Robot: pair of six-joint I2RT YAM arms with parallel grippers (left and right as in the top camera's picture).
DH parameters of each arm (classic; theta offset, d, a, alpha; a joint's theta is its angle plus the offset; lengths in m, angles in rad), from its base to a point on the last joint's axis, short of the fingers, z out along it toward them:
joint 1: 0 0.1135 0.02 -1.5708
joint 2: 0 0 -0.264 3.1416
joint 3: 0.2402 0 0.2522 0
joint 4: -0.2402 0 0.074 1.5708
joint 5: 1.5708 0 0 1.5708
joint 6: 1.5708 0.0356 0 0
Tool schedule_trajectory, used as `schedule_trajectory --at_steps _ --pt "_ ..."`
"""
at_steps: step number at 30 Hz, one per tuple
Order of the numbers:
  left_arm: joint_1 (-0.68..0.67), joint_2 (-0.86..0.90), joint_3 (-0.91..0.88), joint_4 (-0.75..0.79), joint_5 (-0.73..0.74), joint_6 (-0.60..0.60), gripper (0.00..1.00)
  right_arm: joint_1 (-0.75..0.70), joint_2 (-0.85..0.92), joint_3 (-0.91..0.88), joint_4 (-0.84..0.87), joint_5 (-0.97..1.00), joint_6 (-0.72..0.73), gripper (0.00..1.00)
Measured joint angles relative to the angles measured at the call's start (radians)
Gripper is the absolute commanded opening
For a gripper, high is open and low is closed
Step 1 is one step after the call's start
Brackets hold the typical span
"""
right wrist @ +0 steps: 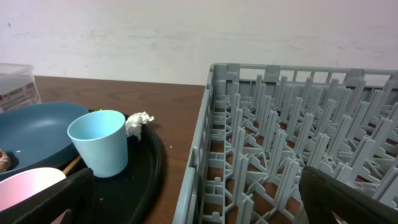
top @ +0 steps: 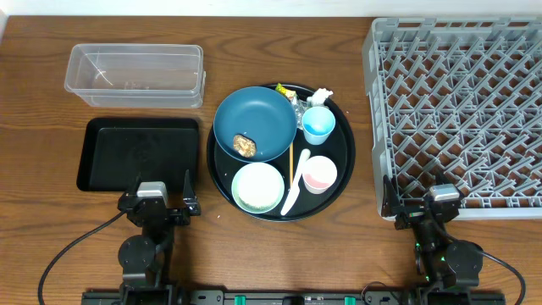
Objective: Sort waste into correct bins and load items into the dishwasher rack
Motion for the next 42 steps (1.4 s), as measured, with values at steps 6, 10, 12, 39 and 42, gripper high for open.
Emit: schedule_trajectory --at_steps 6,10,12,39,42 --pt "0.0 0.0 0.0 0.0 0.0 0.0 0.98 0.0 0.0 0.0 0.0 0.0 0.0 0.99" --pt "0.0 0.0 0.0 0.0 0.0 0.0 0.98 0.0 0.0 0.0 0.0 0.0 0.0 0.99" --pt "0.0 0.0 0.0 0.0 0.0 0.0 0.98 0.0 0.0 0.0 0.0 0.0 0.0 0.99" --pt "0.0 0.289 0.0 0.011 -0.006 0.0 0.98 0.0 0.0 0.0 0.0 0.0 0.002 0.99" --pt "0.0 0.312 -0.002 0.025 -0.013 0.0 0.98 0.0 0.0 0.0 0.0 0.0 0.002 0.99"
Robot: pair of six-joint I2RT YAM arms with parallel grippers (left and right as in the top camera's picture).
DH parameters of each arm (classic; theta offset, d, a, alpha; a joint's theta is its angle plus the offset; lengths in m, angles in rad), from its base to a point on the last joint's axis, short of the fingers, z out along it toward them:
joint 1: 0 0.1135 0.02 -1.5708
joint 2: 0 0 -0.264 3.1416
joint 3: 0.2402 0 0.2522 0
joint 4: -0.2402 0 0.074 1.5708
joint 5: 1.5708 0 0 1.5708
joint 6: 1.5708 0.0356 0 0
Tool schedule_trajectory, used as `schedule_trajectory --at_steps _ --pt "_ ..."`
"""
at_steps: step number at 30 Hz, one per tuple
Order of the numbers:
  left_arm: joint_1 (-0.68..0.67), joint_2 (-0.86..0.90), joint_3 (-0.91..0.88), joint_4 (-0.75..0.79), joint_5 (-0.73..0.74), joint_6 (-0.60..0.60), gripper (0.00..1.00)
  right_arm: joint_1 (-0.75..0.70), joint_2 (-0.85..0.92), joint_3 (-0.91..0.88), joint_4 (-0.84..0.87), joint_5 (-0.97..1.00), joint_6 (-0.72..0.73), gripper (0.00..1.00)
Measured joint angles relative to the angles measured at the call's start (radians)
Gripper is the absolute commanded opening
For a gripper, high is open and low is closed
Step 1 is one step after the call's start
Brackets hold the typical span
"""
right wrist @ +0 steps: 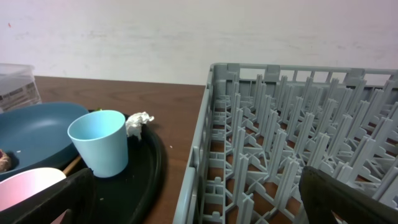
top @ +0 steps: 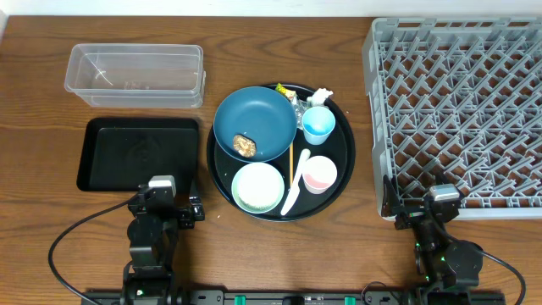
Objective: Sort waste into correct bins and load items into the dishwasher rack
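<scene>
A round black tray (top: 339, 161) holds a blue bowl (top: 254, 121) with a brown food scrap (top: 245, 145), a light blue cup (top: 318, 124), a pink cup (top: 319, 174), a pale green bowl (top: 257, 187), a white utensil (top: 295, 188), a chopstick (top: 291, 165), a crumpled tissue (top: 322, 95) and a wrapper (top: 288, 91). The grey dishwasher rack (top: 457, 102) stands to the right. My left gripper (top: 163, 206) sits open near the table's front, left of the tray. My right gripper (right wrist: 196, 190) is open and empty at the rack's front-left corner (right wrist: 202, 155).
A clear plastic bin (top: 135, 74) stands at the back left. A flat black rectangular tray (top: 140, 152) lies in front of it, just beyond my left gripper. Cables trail from both arm bases along the front edge.
My left arm has shifted slightly to the right and turned a little; its gripper stays open and empty. The right arm and all the items on the tray are unchanged.
</scene>
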Motion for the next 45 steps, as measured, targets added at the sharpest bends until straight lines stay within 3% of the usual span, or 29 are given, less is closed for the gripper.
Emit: schedule_trajectory --at_steps 11,19,29,32,36,45 --pt "0.0 0.012 -0.005 0.048 0.019 -0.012 0.98 0.0 0.0 0.0 0.0 0.0 0.0 0.99" --pt "0.0 0.013 -0.006 0.338 0.227 -0.162 0.98 0.0 0.0 0.0 0.0 0.0 0.0 0.99" --pt "0.0 0.014 -0.003 0.338 0.316 -0.273 0.98 0.0 0.0 0.0 0.0 0.0 0.0 0.99" --pt "0.0 0.014 0.041 0.255 0.328 -0.285 0.98 0.0 0.0 0.0 0.0 0.0 0.0 0.99" --pt "0.0 0.017 0.183 0.014 0.305 -0.279 0.98 0.0 0.0 0.0 0.0 0.0 0.0 0.99" --pt "0.0 0.018 0.671 -0.568 0.091 -0.152 0.98 0.0 0.0 0.0 0.0 0.0 0.0 0.99"
